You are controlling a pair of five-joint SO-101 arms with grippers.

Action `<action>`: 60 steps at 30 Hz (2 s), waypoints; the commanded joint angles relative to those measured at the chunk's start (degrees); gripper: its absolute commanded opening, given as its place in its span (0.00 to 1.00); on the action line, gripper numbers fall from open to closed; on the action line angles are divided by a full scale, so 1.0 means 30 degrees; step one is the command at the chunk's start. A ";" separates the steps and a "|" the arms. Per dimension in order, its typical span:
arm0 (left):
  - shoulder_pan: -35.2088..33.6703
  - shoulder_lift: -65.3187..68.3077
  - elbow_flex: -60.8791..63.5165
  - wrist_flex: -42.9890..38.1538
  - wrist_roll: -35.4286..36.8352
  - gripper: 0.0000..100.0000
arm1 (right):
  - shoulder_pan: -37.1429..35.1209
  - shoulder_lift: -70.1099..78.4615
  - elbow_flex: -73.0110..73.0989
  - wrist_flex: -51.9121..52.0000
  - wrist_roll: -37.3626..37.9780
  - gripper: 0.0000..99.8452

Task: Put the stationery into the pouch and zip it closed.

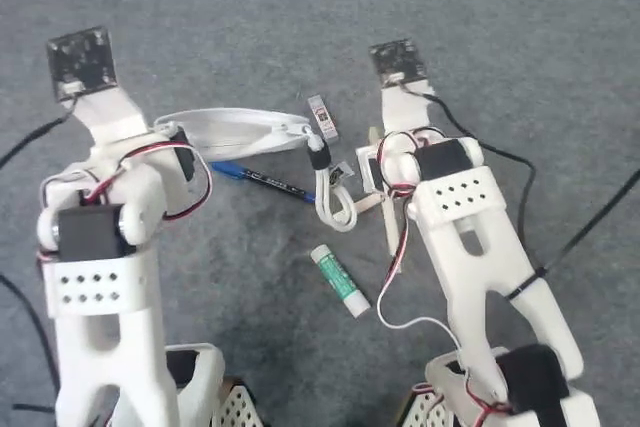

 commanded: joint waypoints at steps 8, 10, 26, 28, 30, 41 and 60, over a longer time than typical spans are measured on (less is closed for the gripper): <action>-0.0029 0.0029 -0.0073 -0.0498 0.6037 0.01 | -0.0513 -0.6579 -0.0879 -0.0190 -0.3311 0.01; -0.0293 0.0059 -0.0044 -0.0557 0.6476 0.01 | -0.0835 -0.8103 -0.0615 -0.0982 -0.4278 0.01; -0.1553 0.0059 -0.0161 -0.0586 0.6037 0.01 | -0.5875 -1.5575 0.5245 -1.2850 -0.1289 0.01; -0.1553 0.0059 -0.0132 -0.0586 0.6007 0.01 | -0.6051 -1.5546 0.5245 -1.4051 -0.0821 0.01; -0.1524 0.0059 -0.0073 -0.0586 0.6007 0.01 | -0.6286 -1.5516 0.5245 -1.4989 -0.0733 0.01; -0.0234 0.0059 -0.0044 -0.0469 0.4923 0.01 | -0.6930 -1.2645 0.5245 -2.1172 -0.0703 0.01; -0.0234 0.0029 0.0337 -0.0586 0.4952 0.01 | -0.6696 -0.5524 0.5158 -3.0051 -0.0264 0.01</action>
